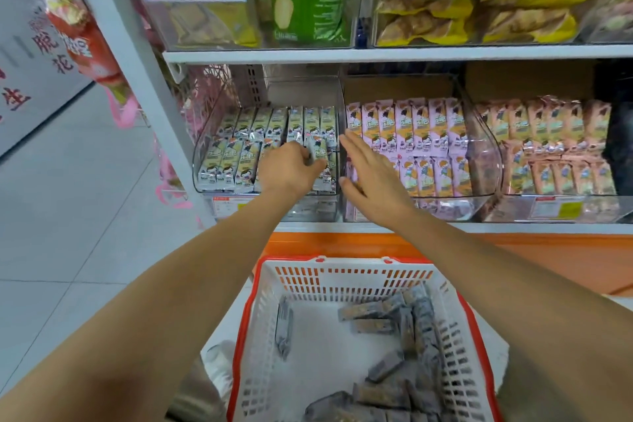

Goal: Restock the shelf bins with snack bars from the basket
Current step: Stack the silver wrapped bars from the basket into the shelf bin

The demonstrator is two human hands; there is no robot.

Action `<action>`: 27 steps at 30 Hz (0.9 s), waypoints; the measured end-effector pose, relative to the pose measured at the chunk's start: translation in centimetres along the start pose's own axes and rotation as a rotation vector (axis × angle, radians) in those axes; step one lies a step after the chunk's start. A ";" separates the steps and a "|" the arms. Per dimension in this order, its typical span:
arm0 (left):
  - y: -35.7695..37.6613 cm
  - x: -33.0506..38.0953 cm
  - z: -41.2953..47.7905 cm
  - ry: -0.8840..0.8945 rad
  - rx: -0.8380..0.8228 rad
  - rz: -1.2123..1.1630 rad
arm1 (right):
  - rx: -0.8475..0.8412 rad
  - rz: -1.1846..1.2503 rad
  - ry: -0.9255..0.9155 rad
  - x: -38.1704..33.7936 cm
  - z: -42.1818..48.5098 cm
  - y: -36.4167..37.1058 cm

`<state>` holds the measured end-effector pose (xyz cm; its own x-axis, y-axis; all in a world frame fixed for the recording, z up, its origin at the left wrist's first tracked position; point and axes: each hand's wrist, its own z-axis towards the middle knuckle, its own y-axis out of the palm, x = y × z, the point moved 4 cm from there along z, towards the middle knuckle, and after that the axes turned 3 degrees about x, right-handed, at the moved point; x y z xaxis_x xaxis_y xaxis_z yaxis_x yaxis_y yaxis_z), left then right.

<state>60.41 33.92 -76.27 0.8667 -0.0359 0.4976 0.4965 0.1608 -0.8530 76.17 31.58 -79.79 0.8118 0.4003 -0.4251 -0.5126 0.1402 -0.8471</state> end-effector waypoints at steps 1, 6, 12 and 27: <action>0.4 -0.1 0.2 0.022 -0.002 0.013 | 0.001 -0.002 -0.004 0.0 0.0 0.0; 1.8 -0.3 0.4 0.092 0.029 0.088 | 0.006 0.015 -0.016 0.0 -0.2 0.0; 1.1 0.6 -1.3 0.158 0.065 0.042 | 0.001 0.055 -0.041 0.4 -1.2 -0.4; 14.0 1.6 -16.9 0.300 -0.038 -0.102 | 0.104 -0.173 0.219 9.3 -18.9 -0.9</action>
<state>69.53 19.44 -90.08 0.7852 -0.3401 0.5174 0.5783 0.1042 -0.8091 89.46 18.02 -89.02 0.9248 0.1590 -0.3456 -0.3782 0.2859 -0.8805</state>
